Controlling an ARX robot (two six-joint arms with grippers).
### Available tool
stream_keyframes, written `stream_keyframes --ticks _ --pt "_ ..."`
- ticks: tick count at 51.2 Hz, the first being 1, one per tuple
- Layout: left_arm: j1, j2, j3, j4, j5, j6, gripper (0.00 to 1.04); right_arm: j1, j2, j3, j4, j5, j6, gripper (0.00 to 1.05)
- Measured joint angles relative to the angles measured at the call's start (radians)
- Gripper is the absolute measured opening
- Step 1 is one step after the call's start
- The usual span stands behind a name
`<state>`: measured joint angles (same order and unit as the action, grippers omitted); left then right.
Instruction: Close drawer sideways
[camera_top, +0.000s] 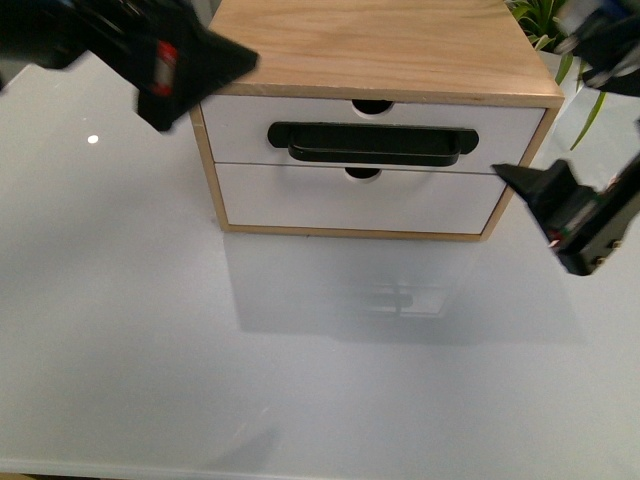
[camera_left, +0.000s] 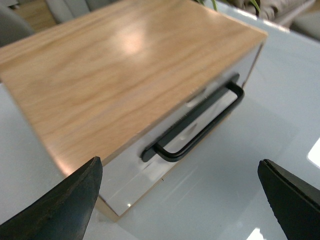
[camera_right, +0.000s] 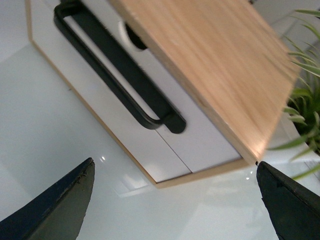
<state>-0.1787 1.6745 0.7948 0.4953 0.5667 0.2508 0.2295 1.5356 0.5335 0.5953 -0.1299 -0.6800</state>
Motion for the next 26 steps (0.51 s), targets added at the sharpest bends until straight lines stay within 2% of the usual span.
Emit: stream_keyframes --ticks 7,9,11,13,15,20,26 --pt "0.126 -0.201 -0.098 0.055 0.010 -0.239 0.96 -0.043 -0.254 -0.124 -0.053 0.086 0.206 0.96" --pt "0.177 -0.272 -0.130 0.057 0.009 -0.325 0.96 -0.044 -0.326 -0.175 0.008 0.181 0.314 0.91" --pt "0.221 -0.335 -0.168 0.080 -0.031 -0.373 0.94 -0.048 -0.388 -0.246 0.162 0.273 0.428 0.82" --pt "0.260 -0.411 -0.249 0.189 -0.247 -0.347 0.84 -0.062 -0.438 -0.294 0.251 0.290 0.542 0.71" --pt "0.294 -0.468 -0.306 0.222 -0.341 -0.320 0.77 -0.069 -0.462 -0.312 0.258 0.285 0.579 0.65" --pt "0.358 -0.590 -0.431 0.224 -0.394 -0.290 0.61 -0.091 -0.515 -0.364 0.243 0.262 0.634 0.48" --pt "0.341 -0.677 -0.521 0.224 -0.410 -0.273 0.42 -0.114 -0.584 -0.403 0.211 0.238 0.654 0.30"
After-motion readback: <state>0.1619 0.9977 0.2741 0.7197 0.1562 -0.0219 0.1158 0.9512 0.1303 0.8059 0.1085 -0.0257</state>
